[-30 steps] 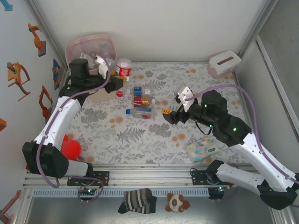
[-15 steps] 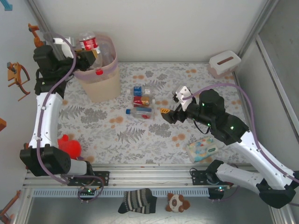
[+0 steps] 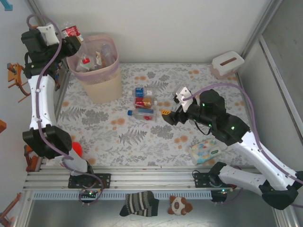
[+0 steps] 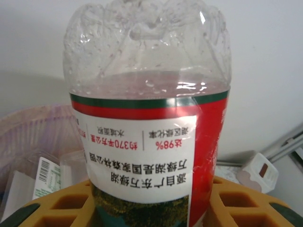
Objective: Put the plastic bottles in the bin
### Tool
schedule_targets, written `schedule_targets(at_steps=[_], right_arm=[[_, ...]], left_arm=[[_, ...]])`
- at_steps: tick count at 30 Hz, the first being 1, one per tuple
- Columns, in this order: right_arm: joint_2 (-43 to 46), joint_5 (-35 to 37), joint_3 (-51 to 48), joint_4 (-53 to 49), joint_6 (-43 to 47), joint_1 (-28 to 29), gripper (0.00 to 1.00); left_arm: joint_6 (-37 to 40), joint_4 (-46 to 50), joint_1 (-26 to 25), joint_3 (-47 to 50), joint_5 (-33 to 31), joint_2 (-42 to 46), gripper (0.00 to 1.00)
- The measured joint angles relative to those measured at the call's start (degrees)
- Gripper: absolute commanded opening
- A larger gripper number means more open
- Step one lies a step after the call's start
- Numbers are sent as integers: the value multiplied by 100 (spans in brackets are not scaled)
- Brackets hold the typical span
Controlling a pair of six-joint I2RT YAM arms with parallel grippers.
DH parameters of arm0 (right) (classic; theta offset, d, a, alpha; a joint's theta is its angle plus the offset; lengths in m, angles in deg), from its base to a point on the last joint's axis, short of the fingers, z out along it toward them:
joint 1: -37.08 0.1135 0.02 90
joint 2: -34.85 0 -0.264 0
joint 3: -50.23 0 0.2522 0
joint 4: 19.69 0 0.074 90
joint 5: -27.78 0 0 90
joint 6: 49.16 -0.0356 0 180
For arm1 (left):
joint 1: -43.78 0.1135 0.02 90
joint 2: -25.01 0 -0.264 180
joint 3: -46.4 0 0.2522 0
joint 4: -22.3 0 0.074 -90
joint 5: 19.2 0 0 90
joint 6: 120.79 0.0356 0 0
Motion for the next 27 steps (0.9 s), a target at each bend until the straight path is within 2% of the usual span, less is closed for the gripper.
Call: schedule_targets(at_steps=[7,14,27], right_arm=[[-20,-4,4,2,2,0,86],[-48,-7,4,2,2,0,86],[-63,-26,4,4,0,0,86]], left_arm=[[122,953,0,-1056,-313,-997,39],[343,1941,-48,-1550,-452,-1755,42],[951,2935,-225,-1873,-726,-1991,50]])
